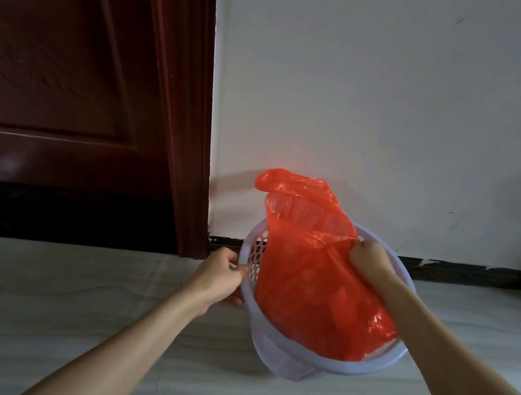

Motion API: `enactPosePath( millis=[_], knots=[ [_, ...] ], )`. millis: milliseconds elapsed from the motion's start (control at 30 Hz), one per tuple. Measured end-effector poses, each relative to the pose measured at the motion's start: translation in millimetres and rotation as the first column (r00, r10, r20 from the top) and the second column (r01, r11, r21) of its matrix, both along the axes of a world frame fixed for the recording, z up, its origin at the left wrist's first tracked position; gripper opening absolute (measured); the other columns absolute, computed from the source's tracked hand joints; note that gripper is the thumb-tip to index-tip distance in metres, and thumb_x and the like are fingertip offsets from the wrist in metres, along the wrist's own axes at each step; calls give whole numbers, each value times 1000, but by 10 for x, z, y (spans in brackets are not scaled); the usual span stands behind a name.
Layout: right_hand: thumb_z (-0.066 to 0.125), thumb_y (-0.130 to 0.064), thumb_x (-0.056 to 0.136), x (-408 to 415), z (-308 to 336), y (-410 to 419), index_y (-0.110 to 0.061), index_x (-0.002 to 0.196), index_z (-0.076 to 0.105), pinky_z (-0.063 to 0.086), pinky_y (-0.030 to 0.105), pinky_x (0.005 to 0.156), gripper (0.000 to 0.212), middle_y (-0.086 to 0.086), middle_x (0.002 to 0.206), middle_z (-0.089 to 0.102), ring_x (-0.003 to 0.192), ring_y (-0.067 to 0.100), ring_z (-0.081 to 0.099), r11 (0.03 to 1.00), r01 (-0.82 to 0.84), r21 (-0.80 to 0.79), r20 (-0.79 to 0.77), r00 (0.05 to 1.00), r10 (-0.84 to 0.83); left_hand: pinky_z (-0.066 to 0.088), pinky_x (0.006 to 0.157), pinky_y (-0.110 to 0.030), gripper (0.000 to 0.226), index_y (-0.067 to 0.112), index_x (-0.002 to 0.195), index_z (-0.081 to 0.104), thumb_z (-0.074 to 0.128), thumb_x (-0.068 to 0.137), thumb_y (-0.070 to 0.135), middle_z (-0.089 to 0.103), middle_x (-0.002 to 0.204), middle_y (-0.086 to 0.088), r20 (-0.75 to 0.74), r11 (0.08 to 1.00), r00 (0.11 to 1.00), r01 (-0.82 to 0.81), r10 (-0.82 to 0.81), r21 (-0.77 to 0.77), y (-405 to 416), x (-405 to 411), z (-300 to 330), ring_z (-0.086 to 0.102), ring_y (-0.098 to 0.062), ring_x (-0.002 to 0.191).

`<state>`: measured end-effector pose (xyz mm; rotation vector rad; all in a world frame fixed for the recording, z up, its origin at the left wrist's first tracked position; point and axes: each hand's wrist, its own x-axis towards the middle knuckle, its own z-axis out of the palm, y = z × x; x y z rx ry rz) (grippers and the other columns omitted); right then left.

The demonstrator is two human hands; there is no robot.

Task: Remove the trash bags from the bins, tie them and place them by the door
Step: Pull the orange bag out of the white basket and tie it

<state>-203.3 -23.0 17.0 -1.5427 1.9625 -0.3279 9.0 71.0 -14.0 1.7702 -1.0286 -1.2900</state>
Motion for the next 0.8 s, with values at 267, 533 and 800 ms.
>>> enactPosePath(
  millis=[267, 533, 800],
  knots=[
    [29, -21, 96, -215, -161, 143, -4, 112, 53, 42, 42, 85, 34, 22, 117, 55, 111, 38, 52, 971, -181, -158, -397, 912, 105, 39, 47, -24, 10, 13, 101, 47, 48, 95, 21, 58, 75, -2, 206, 994, 974, 102, -92, -40, -34, 6, -136, 48, -14, 52],
    [49, -33, 93, -300, -116, 228, -18, 131, 48, 42, 22, 81, 41, 8, 123, 59, 104, 20, 56, 926, -357, -126, 21, 932, 362, 45, 46, -20, 11, 11, 103, 53, 47, 94, 14, 61, 77, 0, 118, 995, 989, -79, 85, -57, -39, 24, -211, 59, -13, 60],
    [64, -52, 73, -325, -377, 536, -13, 144, -23, 36, 43, 107, 119, 26, 138, 44, 130, 39, 41, 819, -466, 336, -433, 695, 574, 50, 55, -25, 19, 6, 106, 59, 52, 93, 18, 64, 85, -4, 18, 972, 975, -221, 223, -75, -100, -17, -235, 61, -17, 64]
  ],
)
